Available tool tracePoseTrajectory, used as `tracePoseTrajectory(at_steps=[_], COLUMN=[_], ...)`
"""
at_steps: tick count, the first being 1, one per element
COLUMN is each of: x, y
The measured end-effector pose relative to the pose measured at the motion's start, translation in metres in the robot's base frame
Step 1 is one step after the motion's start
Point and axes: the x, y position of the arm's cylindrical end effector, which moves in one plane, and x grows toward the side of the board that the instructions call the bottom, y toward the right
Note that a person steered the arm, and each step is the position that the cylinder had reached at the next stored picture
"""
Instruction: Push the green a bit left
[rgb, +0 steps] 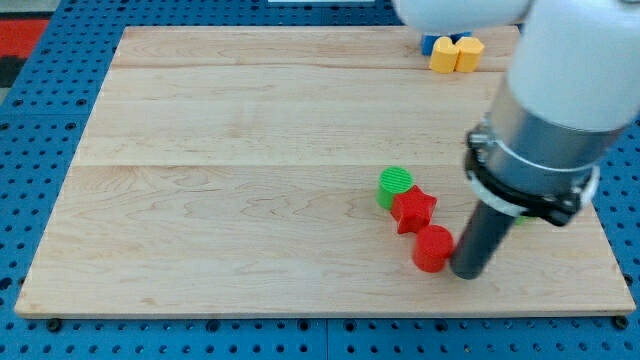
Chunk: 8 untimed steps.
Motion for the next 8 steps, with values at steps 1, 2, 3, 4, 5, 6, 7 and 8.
tracePoseTrajectory(at_steps=[1,2,3,4,5,6,7,8], x=[-0.021,-0.014,-0.013,-0.028,-0.067,-0.080,-0.072,-0.068], y=[-0.014,0.020,0.100,0.161,0.158,0.123,0.101,0.101])
